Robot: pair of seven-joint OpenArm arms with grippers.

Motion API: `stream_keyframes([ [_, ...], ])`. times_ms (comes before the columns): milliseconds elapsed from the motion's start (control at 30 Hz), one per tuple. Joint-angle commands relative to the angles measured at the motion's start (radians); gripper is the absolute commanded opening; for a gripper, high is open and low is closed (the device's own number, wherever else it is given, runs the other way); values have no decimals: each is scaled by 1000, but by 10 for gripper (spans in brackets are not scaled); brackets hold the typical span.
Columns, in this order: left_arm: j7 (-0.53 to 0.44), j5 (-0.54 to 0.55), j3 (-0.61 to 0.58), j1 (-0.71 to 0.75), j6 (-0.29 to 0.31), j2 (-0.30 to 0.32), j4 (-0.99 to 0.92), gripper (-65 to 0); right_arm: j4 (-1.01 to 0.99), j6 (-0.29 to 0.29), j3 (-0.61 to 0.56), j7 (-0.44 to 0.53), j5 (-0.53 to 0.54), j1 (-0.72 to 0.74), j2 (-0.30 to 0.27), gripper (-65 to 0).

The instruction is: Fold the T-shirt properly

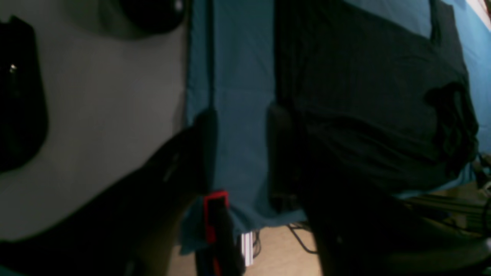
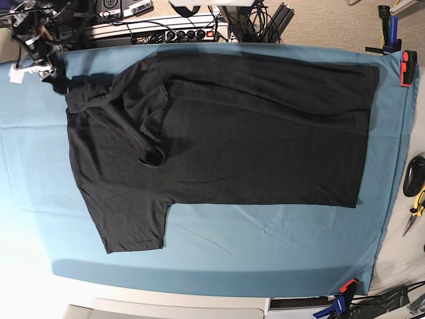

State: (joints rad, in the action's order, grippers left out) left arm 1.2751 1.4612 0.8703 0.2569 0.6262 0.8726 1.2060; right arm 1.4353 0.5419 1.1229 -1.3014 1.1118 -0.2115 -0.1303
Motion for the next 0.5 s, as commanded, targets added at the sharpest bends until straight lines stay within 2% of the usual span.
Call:
stream_keyframes([
  [0,-19,22,9,-5,4,35,11,-448,-18,0,2,-5,3,3,-16,-333],
  [300,-19,22,9,-5,4,34,11,-448,-107,23,0,-34,71,15,-35,-333],
  [467,-19,22,9,-5,4,34,11,-448,-107,23,-55,-39,76,15,-31,-333],
])
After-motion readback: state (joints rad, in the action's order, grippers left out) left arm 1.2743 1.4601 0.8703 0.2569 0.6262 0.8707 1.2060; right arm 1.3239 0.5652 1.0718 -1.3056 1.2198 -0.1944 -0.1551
